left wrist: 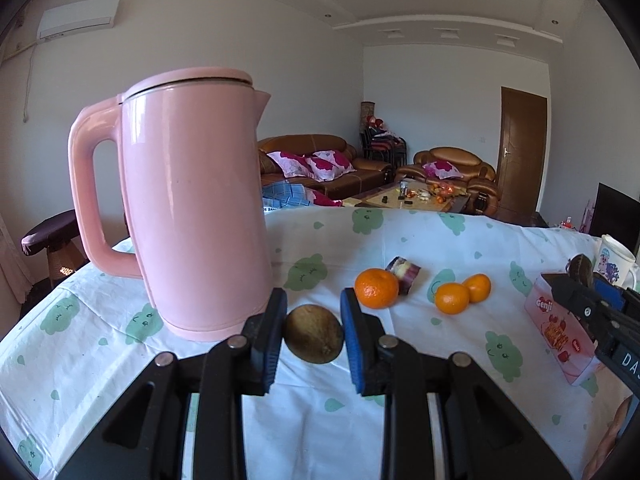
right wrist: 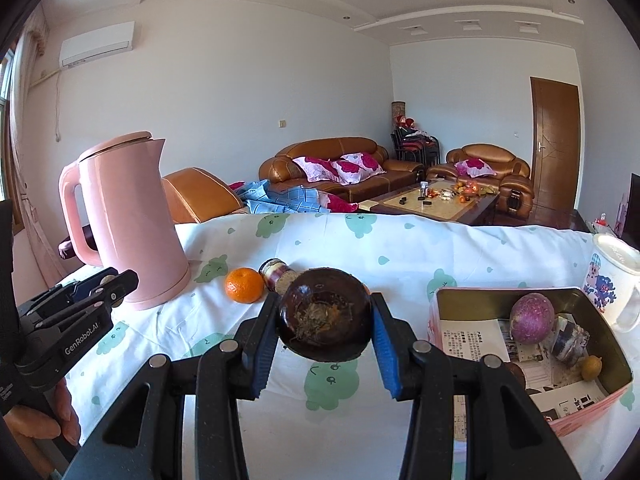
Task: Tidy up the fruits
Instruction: 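Carry the kiwi with the left tool while the right tool carries the dark fruit to the tin, then open the left tool to drop the kiwi in the tin while the right tool releases the dark fruit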
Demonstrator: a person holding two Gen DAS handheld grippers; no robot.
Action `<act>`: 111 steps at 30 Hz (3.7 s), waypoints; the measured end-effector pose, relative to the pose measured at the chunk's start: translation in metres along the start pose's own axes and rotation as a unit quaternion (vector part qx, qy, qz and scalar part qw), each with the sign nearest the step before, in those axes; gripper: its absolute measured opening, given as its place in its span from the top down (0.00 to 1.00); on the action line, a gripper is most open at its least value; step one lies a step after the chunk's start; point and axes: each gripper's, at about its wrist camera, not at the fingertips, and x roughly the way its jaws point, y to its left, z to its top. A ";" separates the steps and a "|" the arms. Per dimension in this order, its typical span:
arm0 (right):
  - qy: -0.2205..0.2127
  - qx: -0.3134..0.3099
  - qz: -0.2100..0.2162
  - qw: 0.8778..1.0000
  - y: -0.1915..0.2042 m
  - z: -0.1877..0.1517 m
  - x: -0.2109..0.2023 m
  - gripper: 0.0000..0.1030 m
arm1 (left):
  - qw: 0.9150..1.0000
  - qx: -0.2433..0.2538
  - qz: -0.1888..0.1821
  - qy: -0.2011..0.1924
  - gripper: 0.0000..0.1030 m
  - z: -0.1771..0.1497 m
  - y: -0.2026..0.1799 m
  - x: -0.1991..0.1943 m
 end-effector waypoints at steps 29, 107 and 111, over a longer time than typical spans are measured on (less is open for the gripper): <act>-0.017 0.010 -0.059 0.998 -0.089 0.000 -0.026 0.56 | 0.998 0.024 -0.062 0.003 0.72 0.007 -0.103 -0.009; -0.014 0.147 -0.072 0.986 -0.236 -0.008 -0.050 0.15 | 0.986 0.061 -0.156 0.021 0.00 0.018 -0.254 0.016; -0.034 0.145 -0.086 0.985 -0.236 -0.009 -0.053 0.15 | 0.987 0.075 -0.142 0.015 0.00 0.018 -0.255 0.015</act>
